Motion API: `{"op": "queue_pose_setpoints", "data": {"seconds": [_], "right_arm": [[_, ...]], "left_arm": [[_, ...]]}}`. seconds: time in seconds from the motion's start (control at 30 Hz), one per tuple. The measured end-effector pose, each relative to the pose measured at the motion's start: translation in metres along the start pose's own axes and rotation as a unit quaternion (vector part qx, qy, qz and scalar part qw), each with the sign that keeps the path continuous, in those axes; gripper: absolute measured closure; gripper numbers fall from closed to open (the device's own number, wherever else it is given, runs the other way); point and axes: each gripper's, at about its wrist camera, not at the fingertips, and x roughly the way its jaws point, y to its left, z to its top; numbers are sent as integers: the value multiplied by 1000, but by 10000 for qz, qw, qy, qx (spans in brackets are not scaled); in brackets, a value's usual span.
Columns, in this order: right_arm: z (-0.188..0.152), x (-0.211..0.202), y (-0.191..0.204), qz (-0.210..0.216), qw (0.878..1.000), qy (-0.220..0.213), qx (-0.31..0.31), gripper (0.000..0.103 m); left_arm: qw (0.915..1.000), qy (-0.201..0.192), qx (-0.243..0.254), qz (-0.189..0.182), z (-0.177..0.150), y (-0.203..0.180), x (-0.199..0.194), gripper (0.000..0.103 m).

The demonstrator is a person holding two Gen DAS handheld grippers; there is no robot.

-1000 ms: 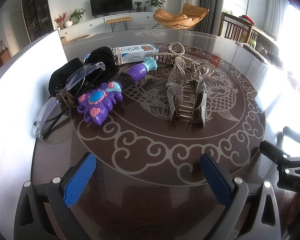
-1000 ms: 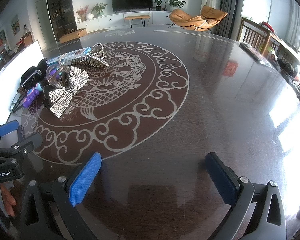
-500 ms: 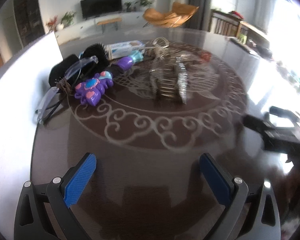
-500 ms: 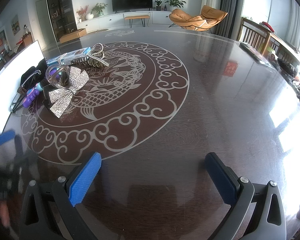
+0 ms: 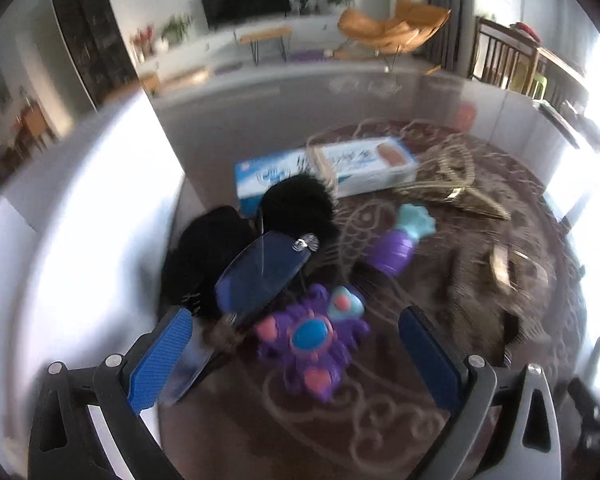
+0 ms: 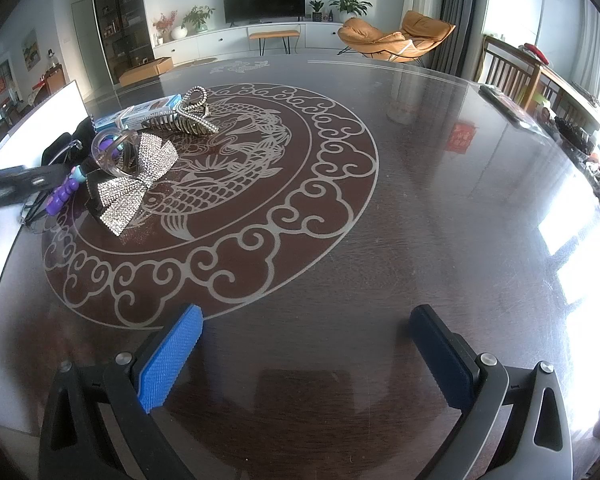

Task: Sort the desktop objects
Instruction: 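Move the left tool over the purple toy and clear glasses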

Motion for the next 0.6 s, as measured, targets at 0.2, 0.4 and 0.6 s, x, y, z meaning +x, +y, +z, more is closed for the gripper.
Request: {"op": "queue_pose_setpoints", "data": {"seconds": [0.2, 0.4, 0.6], "right_arm": [[0, 0, 0, -1, 10000, 1, 2, 0], [0, 0, 0, -2, 10000, 0, 3, 0], [0, 0, 0, -2, 10000, 0, 3, 0]], "left_arm": [[9945, 325, 270, -964, -8, -23, 10, 0], [9836, -28, -47, -1802, -29, -9, -35, 0], [9816, 263, -832, -1701, -38, 25, -17, 0]]}}
